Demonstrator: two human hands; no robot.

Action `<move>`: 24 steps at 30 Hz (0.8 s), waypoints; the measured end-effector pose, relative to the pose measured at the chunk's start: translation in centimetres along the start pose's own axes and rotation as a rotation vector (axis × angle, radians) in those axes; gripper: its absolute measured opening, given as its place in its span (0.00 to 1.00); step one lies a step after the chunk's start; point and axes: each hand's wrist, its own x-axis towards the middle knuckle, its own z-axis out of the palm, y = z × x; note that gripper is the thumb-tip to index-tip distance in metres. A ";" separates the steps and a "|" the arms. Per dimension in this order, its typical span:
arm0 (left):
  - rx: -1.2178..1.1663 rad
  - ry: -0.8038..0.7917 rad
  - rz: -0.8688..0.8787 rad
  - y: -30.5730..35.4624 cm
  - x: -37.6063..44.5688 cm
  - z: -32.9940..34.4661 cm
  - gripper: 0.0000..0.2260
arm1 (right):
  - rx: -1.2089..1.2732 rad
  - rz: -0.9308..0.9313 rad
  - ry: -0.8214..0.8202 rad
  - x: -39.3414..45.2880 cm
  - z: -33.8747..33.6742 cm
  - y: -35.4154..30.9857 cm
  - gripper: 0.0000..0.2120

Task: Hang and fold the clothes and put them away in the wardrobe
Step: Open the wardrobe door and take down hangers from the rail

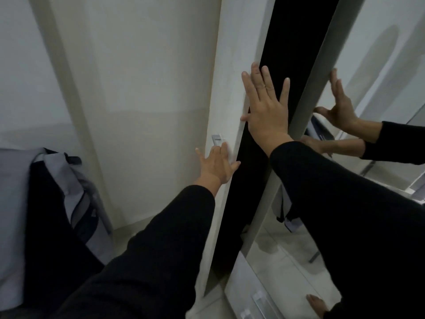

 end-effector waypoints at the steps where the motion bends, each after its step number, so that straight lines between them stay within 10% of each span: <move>1: 0.004 -0.008 0.003 -1.1 -0.3 -0.4 0.29 | 0.025 0.036 -0.015 0.4 -0.1 -0.5 0.42; 24: 0.163 0.361 -0.264 -23.1 1.0 -8.8 0.52 | 0.424 -0.207 -0.031 16.1 5.2 -21.8 0.46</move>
